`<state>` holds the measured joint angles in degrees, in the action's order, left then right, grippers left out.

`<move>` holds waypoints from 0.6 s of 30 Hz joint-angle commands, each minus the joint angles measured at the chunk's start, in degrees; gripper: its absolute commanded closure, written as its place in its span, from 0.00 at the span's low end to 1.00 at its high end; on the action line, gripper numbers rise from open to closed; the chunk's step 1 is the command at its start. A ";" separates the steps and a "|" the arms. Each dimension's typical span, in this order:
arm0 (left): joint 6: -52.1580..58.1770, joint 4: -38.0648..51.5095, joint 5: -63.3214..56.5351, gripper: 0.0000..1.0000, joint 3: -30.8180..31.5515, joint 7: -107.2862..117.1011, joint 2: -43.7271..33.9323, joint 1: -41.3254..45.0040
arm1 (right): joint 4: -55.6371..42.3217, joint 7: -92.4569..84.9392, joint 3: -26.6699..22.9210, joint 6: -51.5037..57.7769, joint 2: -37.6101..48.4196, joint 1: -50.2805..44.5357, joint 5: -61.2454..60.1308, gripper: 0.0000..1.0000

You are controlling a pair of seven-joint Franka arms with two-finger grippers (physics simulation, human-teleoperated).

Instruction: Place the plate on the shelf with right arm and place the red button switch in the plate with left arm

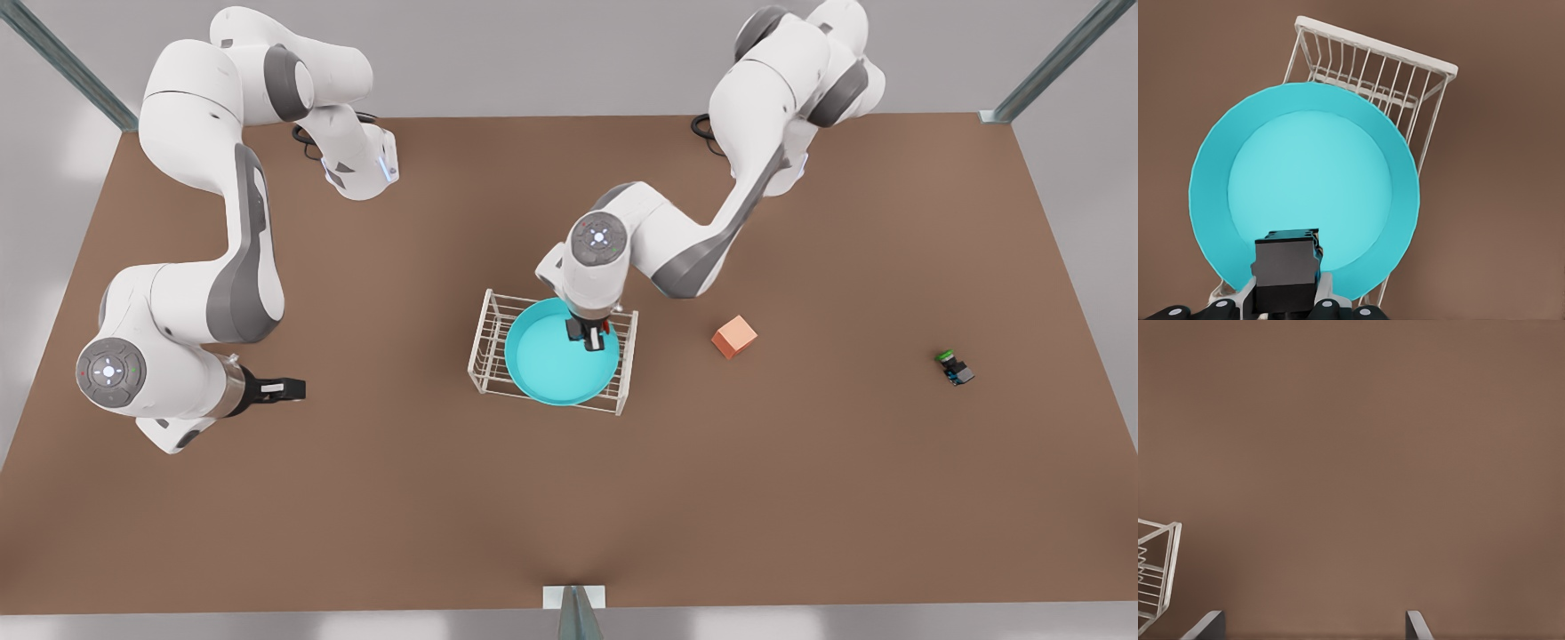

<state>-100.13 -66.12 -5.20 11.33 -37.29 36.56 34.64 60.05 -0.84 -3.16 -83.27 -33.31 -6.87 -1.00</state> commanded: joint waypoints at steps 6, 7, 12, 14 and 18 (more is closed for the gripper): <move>-2.79 3.28 -1.31 0.56 -0.43 24.02 5.89 2.19 | -0.02 -1.44 0.17 0.04 0.09 0.02 -0.06 0.00; -2.70 3.63 -1.92 0.56 -0.43 24.54 6.42 2.45 | -0.03 -1.44 0.17 0.13 0.09 0.02 -0.06 0.00; -2.27 3.63 -1.92 0.00 -0.69 25.95 6.33 2.72 | -0.11 -1.53 0.26 -0.14 0.09 -0.07 0.12 0.00; 0.37 3.63 -1.92 0.00 -1.31 25.16 5.37 2.10 | -0.11 -1.27 0.26 -0.49 0.09 0.02 0.12 0.00; 10.83 3.28 -1.75 0.00 -1.39 9.43 -1.92 -13.70 | -0.11 -0.92 0.61 -0.49 0.09 -0.16 0.12 0.00</move>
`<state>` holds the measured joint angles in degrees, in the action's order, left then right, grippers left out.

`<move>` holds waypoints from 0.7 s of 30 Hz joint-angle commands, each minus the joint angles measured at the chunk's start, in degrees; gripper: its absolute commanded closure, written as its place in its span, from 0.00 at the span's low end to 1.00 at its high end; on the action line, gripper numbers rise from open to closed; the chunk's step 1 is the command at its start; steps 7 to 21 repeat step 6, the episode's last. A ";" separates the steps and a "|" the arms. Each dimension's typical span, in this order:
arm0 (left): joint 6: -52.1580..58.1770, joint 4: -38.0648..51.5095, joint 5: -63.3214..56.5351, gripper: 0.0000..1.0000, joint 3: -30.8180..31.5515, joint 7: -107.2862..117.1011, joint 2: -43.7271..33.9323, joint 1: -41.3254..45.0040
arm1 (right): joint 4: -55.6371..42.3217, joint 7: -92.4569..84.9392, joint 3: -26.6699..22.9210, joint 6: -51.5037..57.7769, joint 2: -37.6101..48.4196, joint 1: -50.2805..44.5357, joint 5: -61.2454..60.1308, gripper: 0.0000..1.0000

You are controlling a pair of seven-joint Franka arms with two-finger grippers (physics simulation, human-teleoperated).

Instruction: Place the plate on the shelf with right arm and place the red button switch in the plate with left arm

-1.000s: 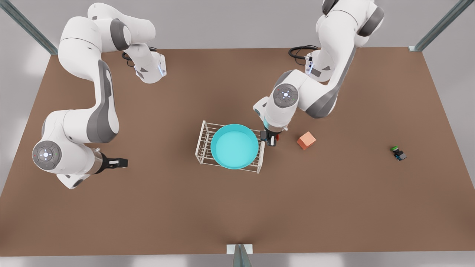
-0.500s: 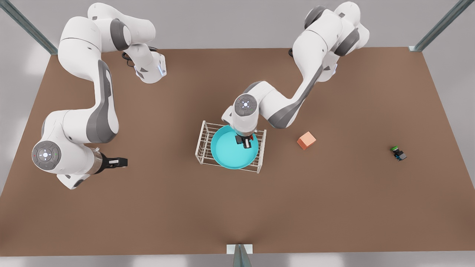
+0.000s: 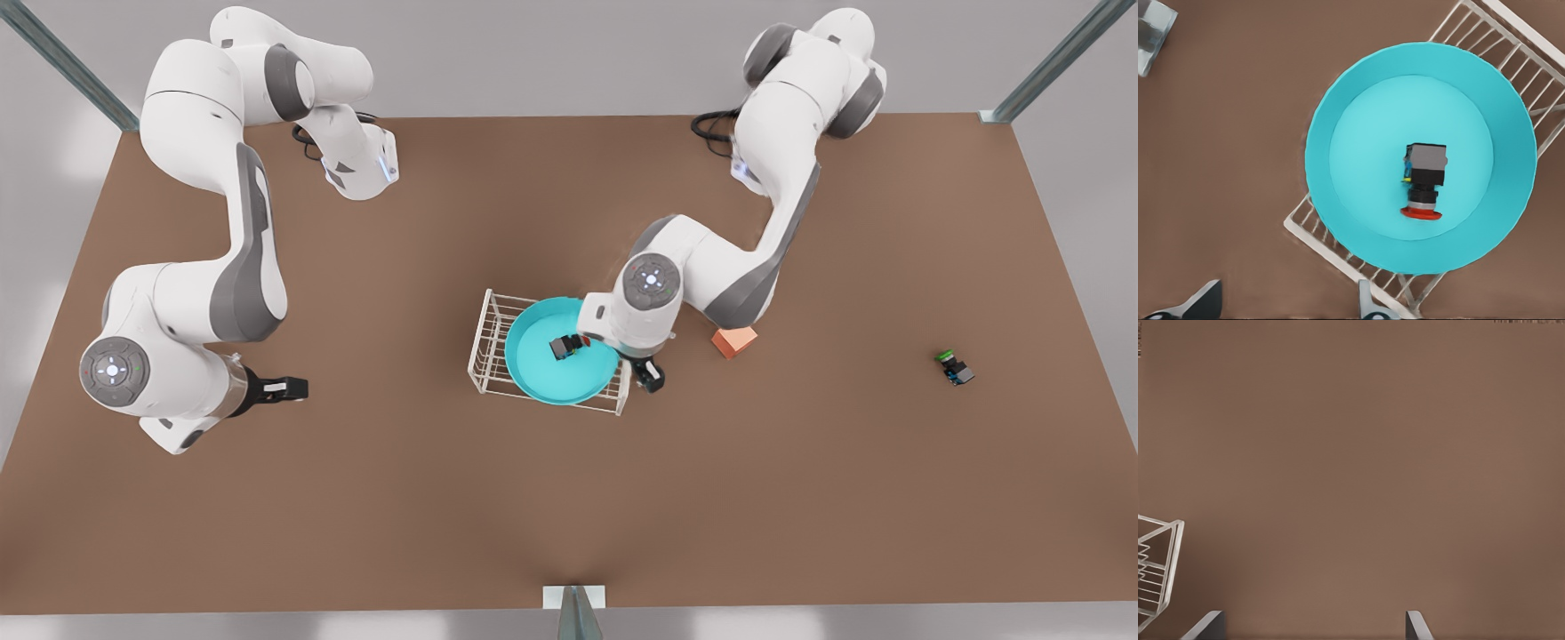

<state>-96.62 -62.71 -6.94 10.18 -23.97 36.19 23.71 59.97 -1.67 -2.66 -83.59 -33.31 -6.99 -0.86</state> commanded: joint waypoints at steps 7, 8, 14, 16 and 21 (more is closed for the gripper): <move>7.41 -10.59 2.81 0.00 -4.20 -3.71 -9.47 -22.91 | -0.03 -0.27 0.20 -0.08 0.09 0.13 -0.02 0.00; 7.41 -10.59 2.81 0.00 -4.20 -3.71 -9.47 -22.91 | -0.03 -0.27 0.20 -0.08 0.09 0.13 -0.02 0.00; 7.41 -10.59 2.81 0.00 -4.20 -3.71 -9.47 -22.91 | -0.03 -0.27 0.20 -0.08 0.09 0.13 -0.02 0.00; 7.41 -10.59 2.81 0.00 -4.20 -3.71 -9.47 -22.91 | -0.03 -0.27 0.20 -0.08 0.09 0.13 -0.02 0.00; 7.41 -10.59 2.81 0.00 -4.20 -3.71 -9.47 -22.91 | -0.03 -0.27 0.20 -0.08 0.09 0.13 -0.02 0.00</move>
